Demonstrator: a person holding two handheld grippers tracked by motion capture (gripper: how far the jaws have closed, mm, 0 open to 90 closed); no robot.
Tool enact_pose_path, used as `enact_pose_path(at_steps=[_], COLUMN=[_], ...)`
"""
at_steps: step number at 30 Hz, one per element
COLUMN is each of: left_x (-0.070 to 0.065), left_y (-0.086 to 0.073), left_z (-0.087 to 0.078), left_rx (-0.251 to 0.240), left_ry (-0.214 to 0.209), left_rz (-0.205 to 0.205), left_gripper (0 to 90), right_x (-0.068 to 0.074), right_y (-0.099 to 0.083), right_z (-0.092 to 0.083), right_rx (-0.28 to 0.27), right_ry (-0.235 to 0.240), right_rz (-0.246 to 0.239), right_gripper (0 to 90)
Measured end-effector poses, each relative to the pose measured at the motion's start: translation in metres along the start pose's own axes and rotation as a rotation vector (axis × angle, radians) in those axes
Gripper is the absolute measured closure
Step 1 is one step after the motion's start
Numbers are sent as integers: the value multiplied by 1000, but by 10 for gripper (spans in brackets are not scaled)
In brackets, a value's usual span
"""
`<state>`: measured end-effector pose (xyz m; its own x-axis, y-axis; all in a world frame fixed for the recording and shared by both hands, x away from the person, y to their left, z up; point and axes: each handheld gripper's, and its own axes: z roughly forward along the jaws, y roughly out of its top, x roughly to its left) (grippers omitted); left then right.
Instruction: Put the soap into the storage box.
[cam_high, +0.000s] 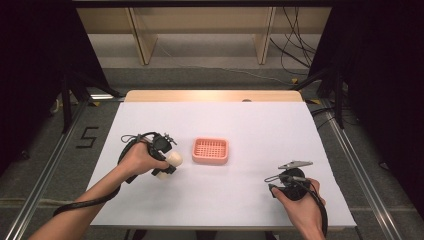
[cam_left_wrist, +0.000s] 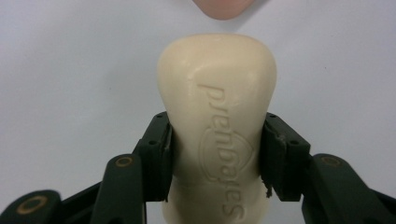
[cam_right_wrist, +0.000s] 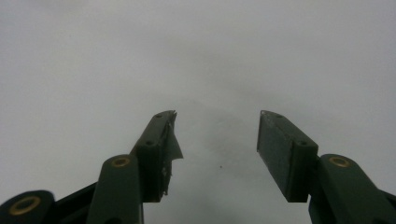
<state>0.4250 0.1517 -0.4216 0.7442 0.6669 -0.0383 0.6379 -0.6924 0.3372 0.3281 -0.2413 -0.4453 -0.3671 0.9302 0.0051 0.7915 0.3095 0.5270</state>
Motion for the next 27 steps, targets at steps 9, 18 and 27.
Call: enact_pose_path(at_steps=[9,18,27], left_x=[0,-1,-2], left_y=[7,14,21], left_z=[0,-2,-4], left_rx=[3,-3,-12], left_ry=[8,9,11], left_rz=[50,70,87], left_gripper=[496,496,496], right_x=[0,0,0], right_y=[0,0,0], right_z=[-1,-2,-1], right_rx=[-7,-22,-18], right_ry=[-14,-12,-15], right_rz=[5,2,-2], right_gripper=[471,467,464])
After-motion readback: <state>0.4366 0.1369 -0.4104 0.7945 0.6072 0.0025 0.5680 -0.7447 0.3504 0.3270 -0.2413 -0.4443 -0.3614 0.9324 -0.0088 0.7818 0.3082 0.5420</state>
